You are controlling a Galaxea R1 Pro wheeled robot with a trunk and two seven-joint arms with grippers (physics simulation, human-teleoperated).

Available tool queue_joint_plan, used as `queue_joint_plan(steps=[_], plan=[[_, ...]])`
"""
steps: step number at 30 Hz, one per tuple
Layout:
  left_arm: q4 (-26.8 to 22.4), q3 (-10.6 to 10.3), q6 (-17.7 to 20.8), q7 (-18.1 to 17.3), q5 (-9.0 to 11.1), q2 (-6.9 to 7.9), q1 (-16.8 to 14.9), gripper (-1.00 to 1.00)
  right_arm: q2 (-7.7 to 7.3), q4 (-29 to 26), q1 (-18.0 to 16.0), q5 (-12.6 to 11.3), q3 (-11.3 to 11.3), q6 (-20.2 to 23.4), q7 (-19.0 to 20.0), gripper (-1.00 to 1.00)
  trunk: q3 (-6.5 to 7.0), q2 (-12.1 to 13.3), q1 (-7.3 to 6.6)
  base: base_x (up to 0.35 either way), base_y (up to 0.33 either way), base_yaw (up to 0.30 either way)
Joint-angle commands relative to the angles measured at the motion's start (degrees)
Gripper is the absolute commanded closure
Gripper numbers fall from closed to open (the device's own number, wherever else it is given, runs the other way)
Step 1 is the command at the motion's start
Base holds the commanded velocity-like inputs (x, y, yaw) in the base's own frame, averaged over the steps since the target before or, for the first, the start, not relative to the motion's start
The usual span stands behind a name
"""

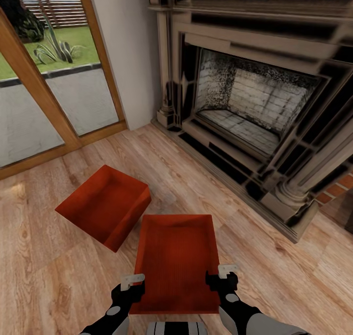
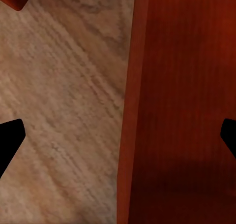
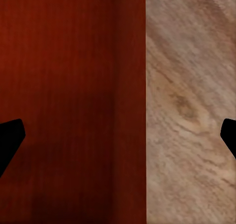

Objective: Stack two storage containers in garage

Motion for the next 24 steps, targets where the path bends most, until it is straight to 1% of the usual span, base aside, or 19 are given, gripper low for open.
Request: queue_joint_plan(steps=[1,24], plan=[[0.0,-0.5,-0.2,0.3,0.4,0.01,0.0,-1.0,0.01,0.1,0.0,-0.6,0.5,-0.2,-0.2,-1.0,-0.03,0.0,-0.01,0.0,0.0,0.0],[0.0,-0.5,-0.2,0.3,0.4,0.01,0.0,-1.0,0.01,0.1,0.0,-0.6,0.5,-0.2,-0.2,-1.0,-0.03,0.0,-0.01,0.0,0.0,0.0]])
